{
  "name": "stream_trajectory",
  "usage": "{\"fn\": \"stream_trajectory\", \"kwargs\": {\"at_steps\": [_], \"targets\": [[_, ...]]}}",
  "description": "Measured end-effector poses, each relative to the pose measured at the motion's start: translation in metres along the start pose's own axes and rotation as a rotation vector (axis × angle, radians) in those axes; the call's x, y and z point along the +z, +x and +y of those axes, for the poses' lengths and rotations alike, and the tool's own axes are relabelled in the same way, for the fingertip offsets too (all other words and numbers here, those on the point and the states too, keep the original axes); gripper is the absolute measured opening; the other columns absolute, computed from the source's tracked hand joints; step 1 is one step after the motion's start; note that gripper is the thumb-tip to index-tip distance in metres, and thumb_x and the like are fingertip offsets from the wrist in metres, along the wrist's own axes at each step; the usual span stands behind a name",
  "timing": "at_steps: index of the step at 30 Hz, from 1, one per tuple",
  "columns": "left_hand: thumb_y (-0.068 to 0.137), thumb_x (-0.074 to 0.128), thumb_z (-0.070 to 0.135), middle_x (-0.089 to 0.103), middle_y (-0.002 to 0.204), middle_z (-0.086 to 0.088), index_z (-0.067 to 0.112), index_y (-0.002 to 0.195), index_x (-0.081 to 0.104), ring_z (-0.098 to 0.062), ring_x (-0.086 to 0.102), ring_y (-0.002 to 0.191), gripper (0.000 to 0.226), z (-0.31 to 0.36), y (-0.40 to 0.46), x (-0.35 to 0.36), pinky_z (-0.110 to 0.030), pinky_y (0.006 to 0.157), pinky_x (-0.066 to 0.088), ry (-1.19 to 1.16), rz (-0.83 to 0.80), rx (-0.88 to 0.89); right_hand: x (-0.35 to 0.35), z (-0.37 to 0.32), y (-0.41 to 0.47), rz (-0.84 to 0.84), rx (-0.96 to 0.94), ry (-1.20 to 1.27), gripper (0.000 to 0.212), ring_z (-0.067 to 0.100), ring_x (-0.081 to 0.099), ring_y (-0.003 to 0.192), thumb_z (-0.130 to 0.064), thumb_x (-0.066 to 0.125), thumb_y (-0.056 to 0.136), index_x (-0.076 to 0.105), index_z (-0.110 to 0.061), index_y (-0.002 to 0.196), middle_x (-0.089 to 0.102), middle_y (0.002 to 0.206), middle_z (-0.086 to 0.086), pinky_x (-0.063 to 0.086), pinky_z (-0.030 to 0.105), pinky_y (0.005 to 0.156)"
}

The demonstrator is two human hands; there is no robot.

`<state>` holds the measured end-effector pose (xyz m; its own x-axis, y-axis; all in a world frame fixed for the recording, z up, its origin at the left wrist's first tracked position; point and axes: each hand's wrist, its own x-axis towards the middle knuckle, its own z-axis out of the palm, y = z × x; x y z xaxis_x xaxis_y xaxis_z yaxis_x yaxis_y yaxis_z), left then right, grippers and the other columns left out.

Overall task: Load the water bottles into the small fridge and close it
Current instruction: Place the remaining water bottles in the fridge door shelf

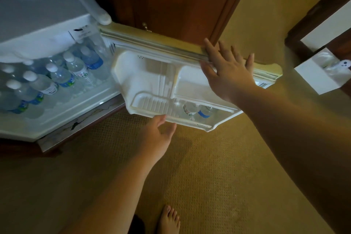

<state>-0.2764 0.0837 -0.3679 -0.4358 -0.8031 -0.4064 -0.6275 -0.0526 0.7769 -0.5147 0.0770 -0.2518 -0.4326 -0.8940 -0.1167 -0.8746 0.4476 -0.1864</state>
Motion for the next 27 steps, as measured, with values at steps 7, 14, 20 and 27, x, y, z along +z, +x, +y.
{"fn": "stream_trajectory", "kwargs": {"at_steps": [7, 14, 20, 27], "targets": [[0.094, 0.067, 0.047, 0.070, 0.117, 0.027, 0.036, 0.126, 0.065, 0.013, 0.065, 0.109, 0.034, 0.091, -0.097, -0.136, -0.019, 0.094, 0.057, -0.121, 0.281, 0.200, -0.115, -0.059, -0.051, 0.277, -0.072, 0.253, 0.073, 0.031, -0.002, 0.160, -0.062, 0.042, 0.103, 0.004, -0.045, 0.162, 0.005, 0.174, -0.002, 0.001, 0.066, 0.124], [0.096, 0.071, 0.043, 0.073, 0.111, 0.025, 0.030, 0.116, 0.073, 0.001, 0.071, 0.106, 0.024, 0.252, -0.196, -0.293, -0.011, 0.088, 0.053, -0.019, 0.728, 0.515, -0.272, -0.143, -0.108, 0.421, -0.351, 0.421, 0.082, 0.020, 0.004, 0.160, -0.047, 0.062, 0.097, 0.013, -0.043, 0.162, 0.009, 0.173, -0.009, 0.023, 0.062, 0.123], [0.094, 0.071, 0.028, 0.074, 0.109, 0.019, 0.023, 0.121, 0.069, 0.000, 0.072, 0.102, 0.027, 0.348, -0.237, -0.387, -0.012, 0.086, 0.054, -0.034, 0.929, 0.717, -0.404, -0.196, -0.098, 0.394, -0.510, 0.475, 0.081, 0.013, 0.020, 0.155, -0.039, 0.058, 0.090, 0.017, -0.046, 0.160, 0.017, 0.169, -0.016, 0.035, 0.054, 0.120], [0.092, 0.073, 0.040, 0.070, 0.113, 0.025, 0.041, 0.126, 0.063, 0.004, 0.063, 0.113, 0.036, 0.409, -0.193, -0.459, -0.016, 0.086, 0.055, -0.035, 0.854, 0.552, -0.462, -0.259, -0.025, 0.177, -0.502, 0.289, 0.060, 0.010, 0.044, 0.137, -0.056, 0.057, 0.098, 0.033, -0.048, 0.152, 0.047, 0.150, -0.017, 0.041, 0.029, 0.103]]}}
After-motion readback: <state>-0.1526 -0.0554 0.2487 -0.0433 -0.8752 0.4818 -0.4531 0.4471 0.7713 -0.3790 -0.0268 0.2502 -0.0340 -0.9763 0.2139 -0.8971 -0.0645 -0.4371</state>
